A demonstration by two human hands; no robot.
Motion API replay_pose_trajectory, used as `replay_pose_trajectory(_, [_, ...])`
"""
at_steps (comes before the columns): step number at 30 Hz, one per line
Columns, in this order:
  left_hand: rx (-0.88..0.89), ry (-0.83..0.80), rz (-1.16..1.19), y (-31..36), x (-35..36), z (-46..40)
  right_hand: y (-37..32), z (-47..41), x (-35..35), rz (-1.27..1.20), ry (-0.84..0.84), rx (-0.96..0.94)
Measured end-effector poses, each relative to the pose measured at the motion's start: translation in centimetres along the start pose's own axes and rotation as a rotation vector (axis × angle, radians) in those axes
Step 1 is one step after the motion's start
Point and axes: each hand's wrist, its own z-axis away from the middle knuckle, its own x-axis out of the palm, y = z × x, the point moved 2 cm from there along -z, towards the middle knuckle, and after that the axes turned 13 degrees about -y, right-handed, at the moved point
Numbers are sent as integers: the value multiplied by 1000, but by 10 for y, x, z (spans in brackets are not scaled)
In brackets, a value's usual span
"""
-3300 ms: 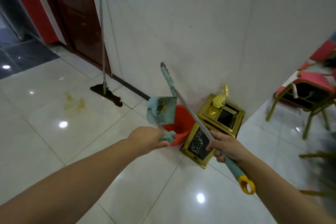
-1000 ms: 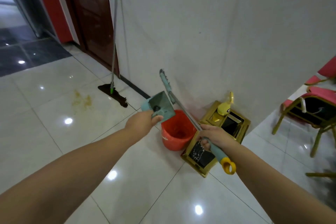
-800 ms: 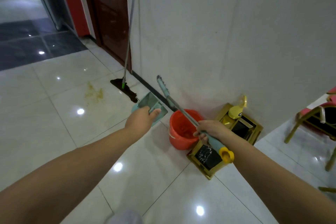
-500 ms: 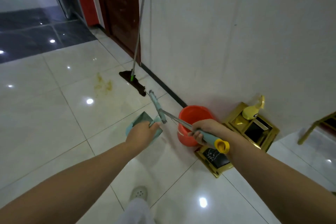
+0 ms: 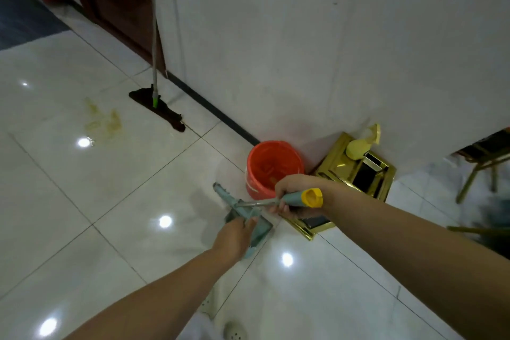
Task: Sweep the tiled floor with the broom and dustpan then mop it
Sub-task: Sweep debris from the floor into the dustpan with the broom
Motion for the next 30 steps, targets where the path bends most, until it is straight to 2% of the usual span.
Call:
replay_pose_trajectory(7, [-27, -204, 284, 19, 34, -23, -8, 9, -36, 100, -14, 104])
replay_pose_trajectory(15, [-390, -354, 627, 26, 46, -50, 9, 19, -57, 102, -6, 136])
replay_pose_trajectory(21, [-381, -522, 760, 30, 51, -84, 30, 23, -63, 160, 36, 101])
replay_pose_trajectory(27, [-471, -612, 617, 34, 69, -106, 47, 27, -73, 124, 9, 79])
replay_pose_trajectory(30, [-458, -649, 544, 42, 76, -110, 53, 27, -78, 127, 20, 52])
